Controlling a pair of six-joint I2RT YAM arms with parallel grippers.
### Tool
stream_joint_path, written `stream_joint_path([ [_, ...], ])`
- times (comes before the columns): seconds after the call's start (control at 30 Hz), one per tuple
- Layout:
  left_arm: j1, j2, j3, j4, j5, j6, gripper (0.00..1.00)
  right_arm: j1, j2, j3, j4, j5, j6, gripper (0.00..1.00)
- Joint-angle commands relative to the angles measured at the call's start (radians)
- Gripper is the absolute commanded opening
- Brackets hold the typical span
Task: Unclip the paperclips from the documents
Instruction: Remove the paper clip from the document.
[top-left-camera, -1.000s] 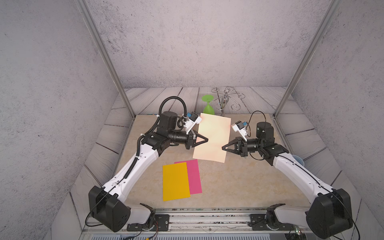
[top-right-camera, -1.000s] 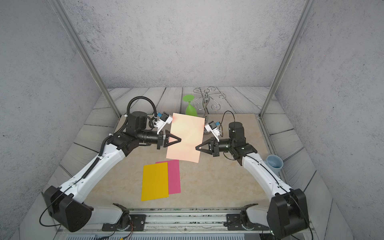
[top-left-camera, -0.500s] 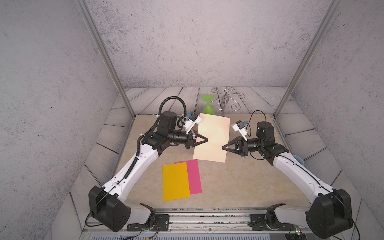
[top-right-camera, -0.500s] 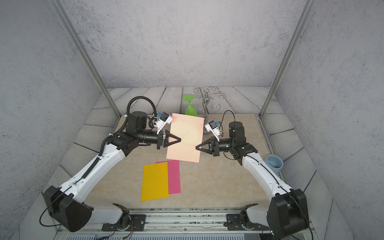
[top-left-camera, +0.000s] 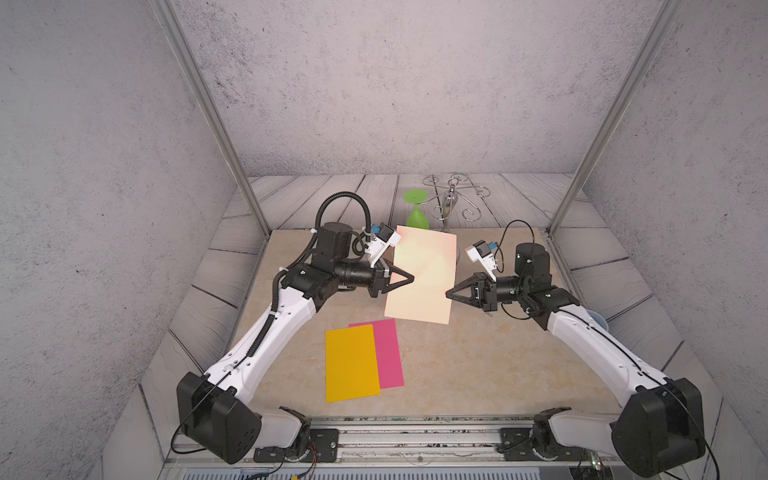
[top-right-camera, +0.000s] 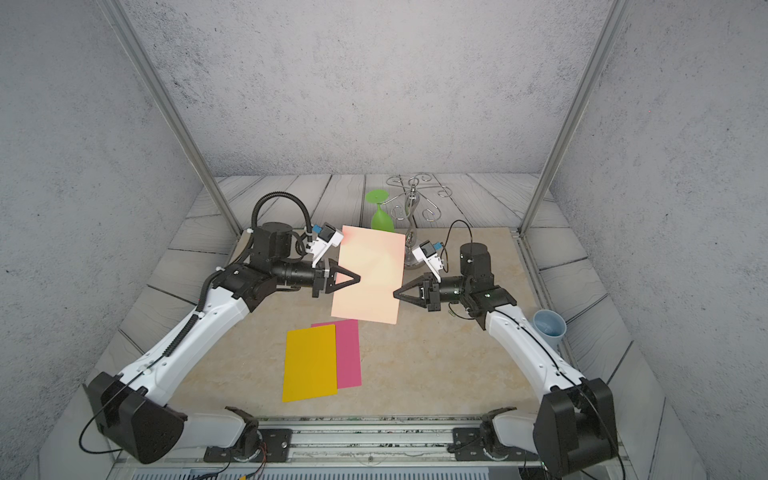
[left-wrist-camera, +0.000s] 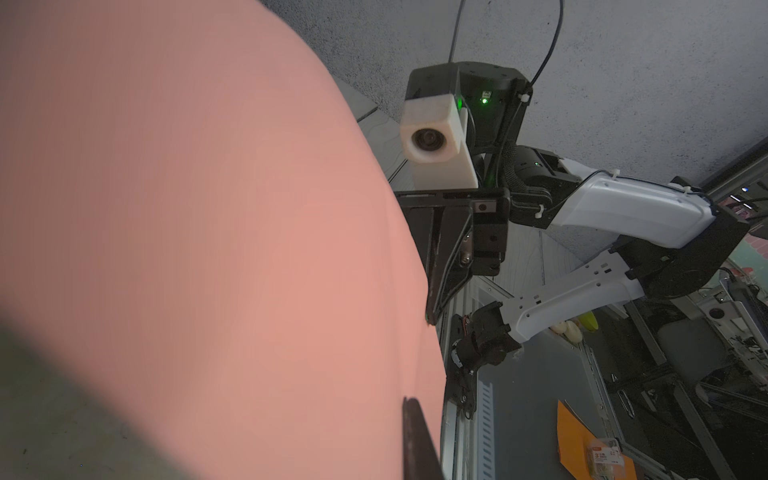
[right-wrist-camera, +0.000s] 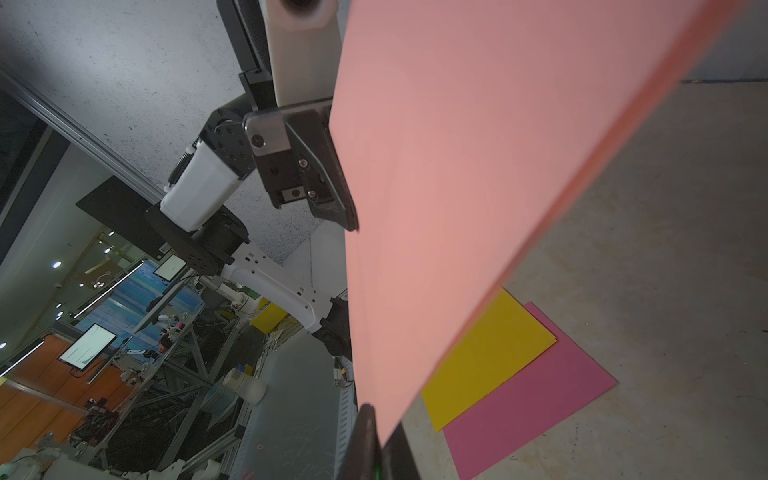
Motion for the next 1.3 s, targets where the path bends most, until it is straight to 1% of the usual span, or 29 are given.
stream_joint_path([
  [0.0, 0.012, -0.015, 0.006, -0.011, 0.012, 0.022, 0.00, -0.009, 0.004, 0.018, -0.009, -0.003, -0.019, 0.08],
  [0.87, 0.034, -0.047, -0.025, -0.037, -0.009, 0.040, 0.00, -0.034, 0.013, 0.018, -0.087, 0.014, -0.080, 0.08],
  [1.03, 0.039, -0.066, -0.051, -0.047, -0.062, 0.034, 0.00, -0.057, 0.038, 0.027, -0.171, 0.108, -0.117, 0.08],
  [1.23, 0.040, -0.118, -0.145, -0.035, -0.172, -0.010, 0.00, -0.140, 0.126, -0.003, -0.202, 0.305, -0.053, 0.08],
  [1.27, 0.041, -0.126, -0.163, -0.036, -0.182, -0.015, 0.00, -0.153, 0.144, -0.012, -0.208, 0.356, -0.043, 0.08],
])
